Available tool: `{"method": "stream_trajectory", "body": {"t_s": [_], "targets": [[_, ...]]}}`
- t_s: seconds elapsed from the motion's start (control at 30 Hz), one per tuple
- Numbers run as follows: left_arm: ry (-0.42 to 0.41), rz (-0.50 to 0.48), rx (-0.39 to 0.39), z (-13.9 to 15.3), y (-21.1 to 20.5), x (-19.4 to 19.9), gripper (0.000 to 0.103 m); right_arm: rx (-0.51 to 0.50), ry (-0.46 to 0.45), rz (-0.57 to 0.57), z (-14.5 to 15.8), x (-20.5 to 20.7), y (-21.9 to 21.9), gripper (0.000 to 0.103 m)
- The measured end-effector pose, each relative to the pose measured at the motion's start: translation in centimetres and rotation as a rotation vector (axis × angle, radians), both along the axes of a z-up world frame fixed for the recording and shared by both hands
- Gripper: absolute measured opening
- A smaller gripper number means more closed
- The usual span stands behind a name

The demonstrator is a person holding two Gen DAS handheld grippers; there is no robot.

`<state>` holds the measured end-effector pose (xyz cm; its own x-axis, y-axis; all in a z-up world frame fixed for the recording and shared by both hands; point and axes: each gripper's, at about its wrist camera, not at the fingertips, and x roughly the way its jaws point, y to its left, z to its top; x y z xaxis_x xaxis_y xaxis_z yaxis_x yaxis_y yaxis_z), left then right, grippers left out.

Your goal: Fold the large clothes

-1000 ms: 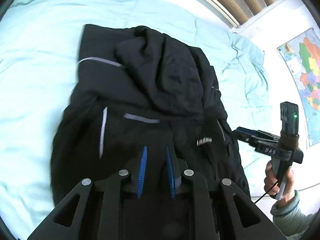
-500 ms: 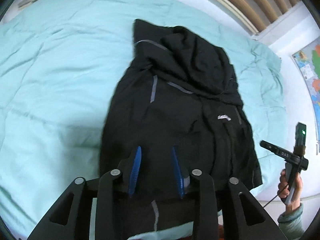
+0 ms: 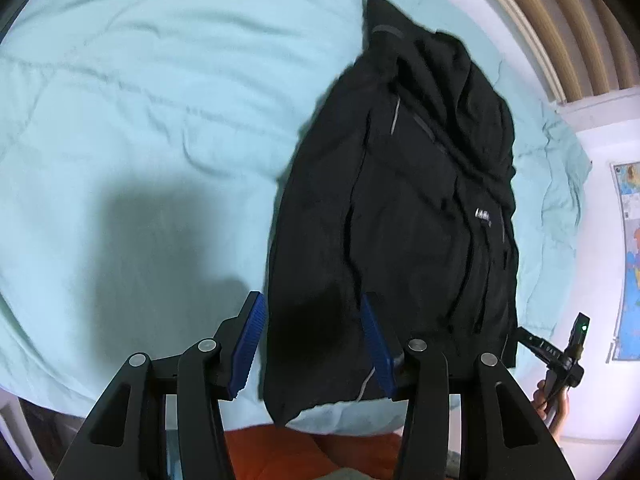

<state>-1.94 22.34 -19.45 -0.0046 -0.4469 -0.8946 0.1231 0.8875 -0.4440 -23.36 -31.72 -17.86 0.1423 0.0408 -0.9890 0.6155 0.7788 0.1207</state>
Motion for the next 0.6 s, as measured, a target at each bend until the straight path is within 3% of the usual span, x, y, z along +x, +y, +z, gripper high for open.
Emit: {"method": "stream_trajectory", "body": {"t_s": [0.13,0.2,0.27,0.4,0.6], "targets": [[0.062,-0.011,0.003,-2.1,-0.1,-0.8,0.053,0.017,0.006,-0.074,-0.4,-2.3,-1.8,0.056],[0.118,-0.036,-0.039,-3.2,-0.3,-1.2,0.061,0.030,0.015,-0.128,-0.9,-3.7,-2.9,0.067],[0.162,-0.071,-0.055,-4.2,-0.7,-1.9,0.063,0.060,0.006,-0.168,-1.4,-4.8,-3.6,0.070],[0.131,-0.113,-0.022,-4.2,-1.5,-2.3,0.065,0.138,-0.006,-0.175,-2.9,-6.3,-3.5,0.070],[0.156,-0.080,-0.067,-4.9,-0.5,-2.4,0.065,0.240,-0.011,-0.196,-5.6,-7.6,-2.8,0.070]]}}
